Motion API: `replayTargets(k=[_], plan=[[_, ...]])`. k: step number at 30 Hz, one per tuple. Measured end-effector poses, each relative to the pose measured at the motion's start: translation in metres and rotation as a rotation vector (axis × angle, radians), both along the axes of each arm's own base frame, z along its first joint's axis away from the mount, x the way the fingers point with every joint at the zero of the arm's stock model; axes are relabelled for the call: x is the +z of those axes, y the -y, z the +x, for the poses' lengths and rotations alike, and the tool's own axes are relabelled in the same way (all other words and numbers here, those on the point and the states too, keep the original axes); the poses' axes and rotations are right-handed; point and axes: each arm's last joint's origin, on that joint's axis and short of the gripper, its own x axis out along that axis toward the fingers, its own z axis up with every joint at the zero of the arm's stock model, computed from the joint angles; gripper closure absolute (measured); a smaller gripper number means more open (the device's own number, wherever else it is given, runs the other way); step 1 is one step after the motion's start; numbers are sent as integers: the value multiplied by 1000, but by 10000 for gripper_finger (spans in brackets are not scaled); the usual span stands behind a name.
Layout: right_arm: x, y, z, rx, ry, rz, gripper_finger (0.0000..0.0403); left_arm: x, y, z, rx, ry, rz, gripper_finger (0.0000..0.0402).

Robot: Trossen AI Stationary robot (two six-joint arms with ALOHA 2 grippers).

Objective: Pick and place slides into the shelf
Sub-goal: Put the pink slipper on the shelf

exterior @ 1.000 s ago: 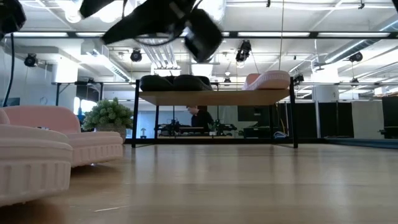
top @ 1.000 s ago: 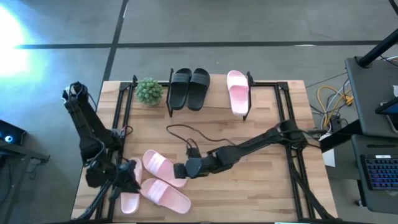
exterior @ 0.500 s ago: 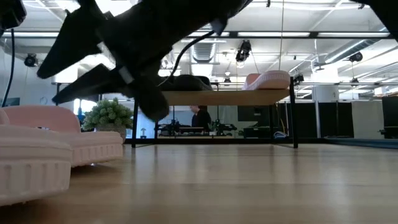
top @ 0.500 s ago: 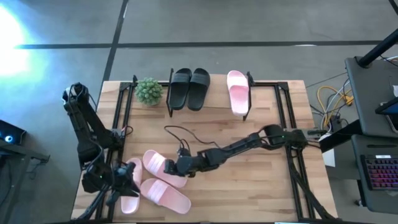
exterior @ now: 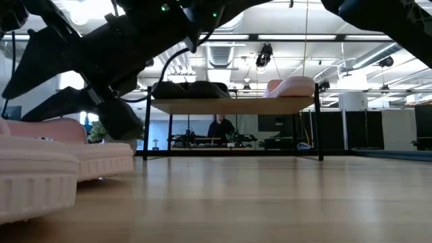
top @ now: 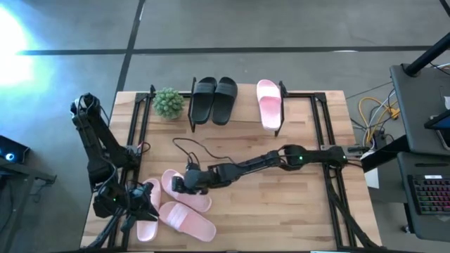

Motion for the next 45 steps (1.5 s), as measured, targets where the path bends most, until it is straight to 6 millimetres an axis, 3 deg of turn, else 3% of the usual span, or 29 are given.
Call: replayTargets(k=[5, 14, 39, 45], plan=[[4, 0, -1, 30, -31, -33, 256, -1, 0, 0, -1, 0, 4, 332], [36, -2, -15, 98, -124, -101, 258, -3, -1, 0, -1, -5, 17, 332], [10, 9, -12, -30, -163, -117, 264, -5, -2, -1, -11, -6, 54, 332], [3, 20, -8, -63, -161, -124, 271, -5, -3, -1, -11, -8, 60, 332]])
